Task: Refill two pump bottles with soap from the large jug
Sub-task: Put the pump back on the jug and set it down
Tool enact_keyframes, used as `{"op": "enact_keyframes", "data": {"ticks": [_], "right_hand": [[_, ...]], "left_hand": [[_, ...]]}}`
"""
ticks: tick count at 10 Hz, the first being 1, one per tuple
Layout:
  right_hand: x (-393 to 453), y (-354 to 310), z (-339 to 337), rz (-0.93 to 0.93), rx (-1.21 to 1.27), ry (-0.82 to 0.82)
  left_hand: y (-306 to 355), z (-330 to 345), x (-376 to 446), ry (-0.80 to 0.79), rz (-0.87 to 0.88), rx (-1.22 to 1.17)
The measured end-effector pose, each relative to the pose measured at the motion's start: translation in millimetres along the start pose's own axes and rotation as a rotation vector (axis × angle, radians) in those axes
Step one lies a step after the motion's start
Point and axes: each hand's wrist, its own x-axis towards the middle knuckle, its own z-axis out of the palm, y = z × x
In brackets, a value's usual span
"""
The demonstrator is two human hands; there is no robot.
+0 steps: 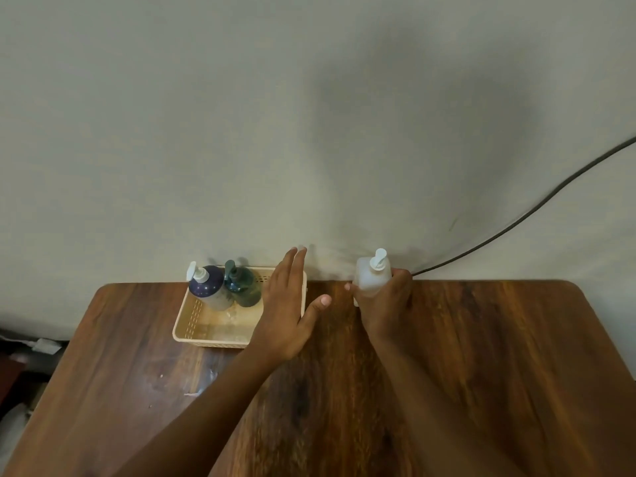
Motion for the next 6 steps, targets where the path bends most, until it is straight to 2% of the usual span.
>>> {"op": "enact_keyframes", "data": {"ticks": [3,5,6], "right_hand": [[9,-1,9,-0.017,0.016,0.016],[2,-11,-9,-0.046,-0.159,-0.013],[-20,-12,-19,-0.073,-0.183,0.026]], "left_hand": [[-8,-2,2,0.018,-0.004,0.001],[-2,-12,-6,0.021,-0.018,0.007],[3,-20,-13,0.055,0.01,0.022]]}}
